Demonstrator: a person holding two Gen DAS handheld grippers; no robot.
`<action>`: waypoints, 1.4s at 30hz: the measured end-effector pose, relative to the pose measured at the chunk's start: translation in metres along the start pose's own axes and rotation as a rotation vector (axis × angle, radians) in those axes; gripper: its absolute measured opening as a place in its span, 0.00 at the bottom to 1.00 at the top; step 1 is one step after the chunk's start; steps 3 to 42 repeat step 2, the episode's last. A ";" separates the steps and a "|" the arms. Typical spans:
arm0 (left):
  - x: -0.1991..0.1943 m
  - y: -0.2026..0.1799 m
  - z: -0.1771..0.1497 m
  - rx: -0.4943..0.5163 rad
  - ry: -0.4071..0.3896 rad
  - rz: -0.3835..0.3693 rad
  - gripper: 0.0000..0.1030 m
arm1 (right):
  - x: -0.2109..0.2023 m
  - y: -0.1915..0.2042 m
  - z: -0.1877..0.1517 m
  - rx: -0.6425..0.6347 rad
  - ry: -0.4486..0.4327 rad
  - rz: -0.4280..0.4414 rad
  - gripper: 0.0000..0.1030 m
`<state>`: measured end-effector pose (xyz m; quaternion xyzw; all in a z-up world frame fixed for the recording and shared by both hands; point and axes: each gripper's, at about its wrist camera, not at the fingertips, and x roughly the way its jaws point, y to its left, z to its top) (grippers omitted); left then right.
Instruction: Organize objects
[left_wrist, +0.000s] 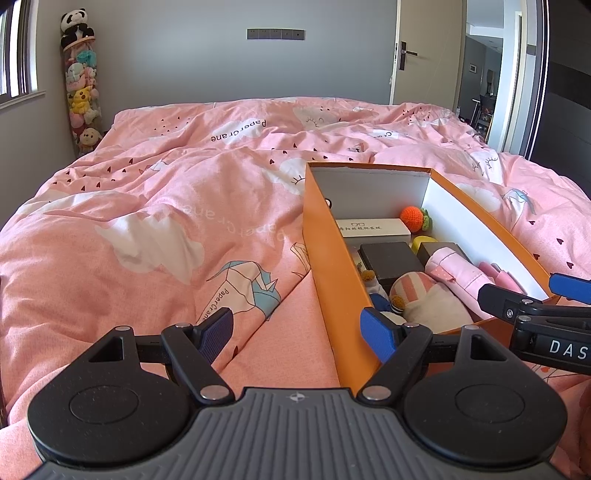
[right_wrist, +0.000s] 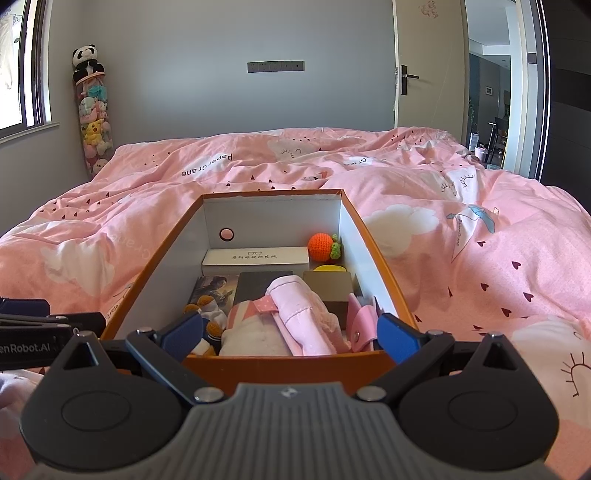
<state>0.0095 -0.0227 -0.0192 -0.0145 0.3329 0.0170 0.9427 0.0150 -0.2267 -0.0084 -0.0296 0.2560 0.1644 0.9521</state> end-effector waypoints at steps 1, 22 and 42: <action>0.000 0.000 0.000 0.000 0.000 0.000 0.89 | 0.000 0.000 0.000 0.000 0.000 0.000 0.97; 0.000 0.000 0.000 -0.001 0.001 -0.001 0.89 | 0.000 0.000 0.000 0.000 0.001 0.001 0.97; 0.000 0.000 0.000 -0.001 0.001 -0.001 0.89 | 0.000 0.000 0.000 0.000 0.001 0.001 0.97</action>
